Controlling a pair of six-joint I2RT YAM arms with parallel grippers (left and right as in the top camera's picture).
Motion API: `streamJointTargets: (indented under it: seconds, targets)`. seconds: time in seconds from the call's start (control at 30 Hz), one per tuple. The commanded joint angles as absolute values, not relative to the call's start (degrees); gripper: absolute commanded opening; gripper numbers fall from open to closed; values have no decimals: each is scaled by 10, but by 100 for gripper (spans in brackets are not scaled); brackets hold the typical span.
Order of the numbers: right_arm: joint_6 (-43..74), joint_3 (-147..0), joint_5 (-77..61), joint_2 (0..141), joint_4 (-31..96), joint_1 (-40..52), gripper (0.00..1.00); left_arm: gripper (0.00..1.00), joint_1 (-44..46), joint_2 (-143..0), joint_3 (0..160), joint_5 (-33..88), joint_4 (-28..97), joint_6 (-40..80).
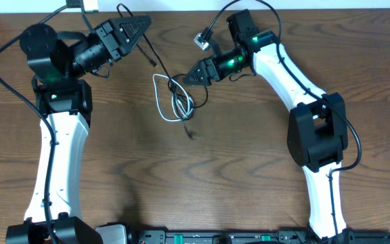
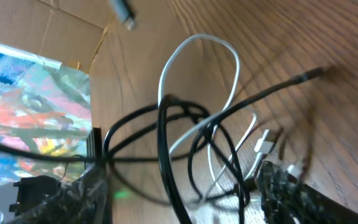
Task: Untangle cables
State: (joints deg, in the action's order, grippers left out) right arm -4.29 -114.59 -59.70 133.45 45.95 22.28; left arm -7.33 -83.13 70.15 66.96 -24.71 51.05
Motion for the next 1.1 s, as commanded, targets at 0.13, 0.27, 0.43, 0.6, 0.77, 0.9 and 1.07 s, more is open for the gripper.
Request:
streamJointTargets:
  seconds: [0.13,0.27,0.43,0.6,0.77,0.9,1.07]
  targets:
    - [-19,-1145,-467,1335,478,289,13,7,-70,-822,715,669,-254,516]
    - [32,-1145,-418,1335,452,319,12,8,-65,-822,715,669,-254,518]
    - [93,-1145,-380,1335,428,323,32,7,-65,-822,715,669,-254,518]
    - [180,-1145,-187,1335,487,307,1,7,-72,-822,715,669,-254,508]
    - [210,-1145,-27,1326,606,231,1,7,-110,-822,715,656,-163,383]
    - [203,-1145,11,1325,675,148,1,7,-138,-822,715,536,21,302]
    - [185,-1145,-5,1325,716,53,1,7,-138,-822,715,338,193,180]
